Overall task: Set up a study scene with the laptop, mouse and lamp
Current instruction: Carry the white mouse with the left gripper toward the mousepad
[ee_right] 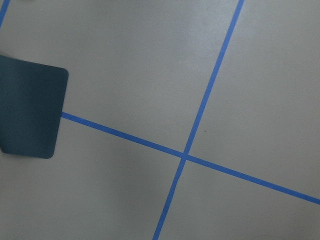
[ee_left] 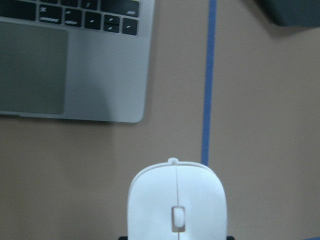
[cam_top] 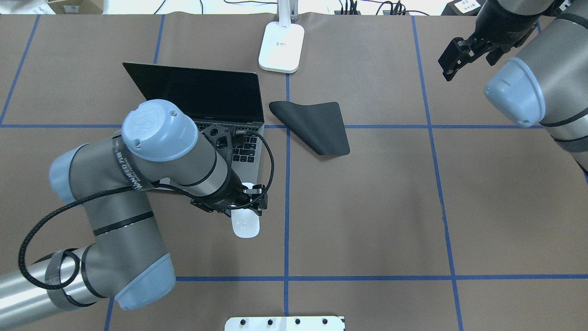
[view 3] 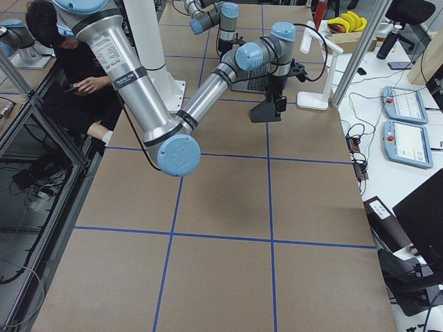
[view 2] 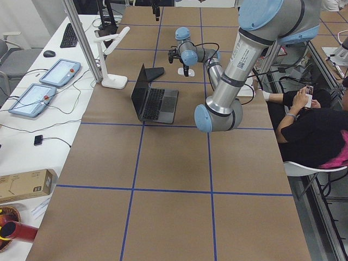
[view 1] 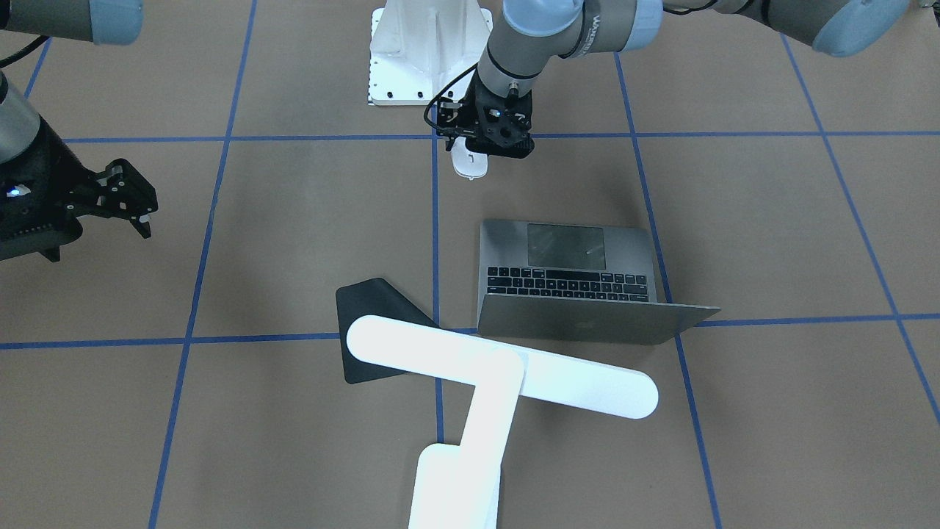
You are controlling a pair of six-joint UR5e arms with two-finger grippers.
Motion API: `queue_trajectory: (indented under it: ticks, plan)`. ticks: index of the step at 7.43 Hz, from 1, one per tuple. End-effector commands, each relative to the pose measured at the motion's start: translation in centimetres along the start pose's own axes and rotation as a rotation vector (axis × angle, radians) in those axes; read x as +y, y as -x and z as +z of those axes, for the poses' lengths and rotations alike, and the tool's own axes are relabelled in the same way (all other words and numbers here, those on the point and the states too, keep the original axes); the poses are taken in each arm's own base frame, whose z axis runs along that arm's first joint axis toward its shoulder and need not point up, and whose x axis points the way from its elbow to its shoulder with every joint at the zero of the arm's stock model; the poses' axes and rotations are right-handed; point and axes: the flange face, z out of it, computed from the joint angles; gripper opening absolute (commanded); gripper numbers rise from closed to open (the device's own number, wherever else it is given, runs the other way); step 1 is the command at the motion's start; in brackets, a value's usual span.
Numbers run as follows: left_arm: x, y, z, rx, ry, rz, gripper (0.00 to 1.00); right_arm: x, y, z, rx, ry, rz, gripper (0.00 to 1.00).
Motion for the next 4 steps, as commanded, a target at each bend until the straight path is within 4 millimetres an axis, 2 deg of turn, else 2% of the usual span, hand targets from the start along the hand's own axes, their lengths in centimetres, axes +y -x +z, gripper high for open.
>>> queue_trajectory:
  ticks: [1,2,3,4]
  plan:
    - [-2.7,-4.8,-0.3,0.010,-0.019,-0.042,0.62,-0.3,-1.1,1.0,0.001,-0.009,0.005,1.00]
    - [-5.2,-6.0,-0.7,0.007,-0.057,-0.082,0.62,-0.2,-1.4,1.2,0.004,-0.007,0.009,1.00]
    - [-7.8,-6.8,-0.2,-0.005,-0.106,-0.102,0.62,-0.2,-1.4,1.1,0.004,-0.009,0.011,1.00]
    - [-9.6,-6.8,1.4,0.017,-0.159,-0.108,0.62,-0.2,-1.4,1.1,0.004,-0.009,0.011,1.00]
